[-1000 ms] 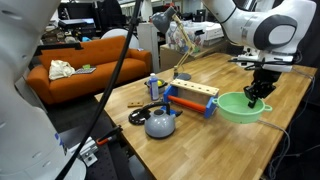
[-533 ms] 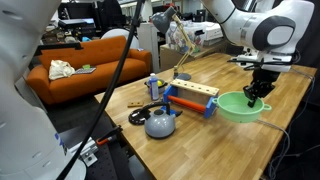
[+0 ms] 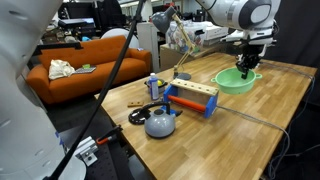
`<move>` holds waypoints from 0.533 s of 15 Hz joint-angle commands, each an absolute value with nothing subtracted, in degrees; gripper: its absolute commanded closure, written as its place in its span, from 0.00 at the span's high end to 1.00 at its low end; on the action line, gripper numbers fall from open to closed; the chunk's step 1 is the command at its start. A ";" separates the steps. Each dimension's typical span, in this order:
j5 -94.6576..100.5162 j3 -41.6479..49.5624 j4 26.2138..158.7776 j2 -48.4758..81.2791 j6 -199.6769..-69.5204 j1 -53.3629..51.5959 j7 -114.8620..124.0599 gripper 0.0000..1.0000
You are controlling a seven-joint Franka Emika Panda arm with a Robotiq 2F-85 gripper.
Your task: Move the mint-green bowl across the wooden object to the left
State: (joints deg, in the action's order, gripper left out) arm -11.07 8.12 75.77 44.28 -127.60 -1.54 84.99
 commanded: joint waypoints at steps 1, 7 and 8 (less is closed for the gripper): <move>-9.20 6.64 69.40 47.51 -126.05 -2.07 84.66 0.02; -7.33 3.50 61.91 52.56 -126.38 -5.00 81.24 0.02; -7.03 3.18 60.96 53.28 -126.43 -5.53 80.40 0.02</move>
State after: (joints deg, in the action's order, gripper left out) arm -8.16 4.20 65.62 50.69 -127.56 -5.37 83.29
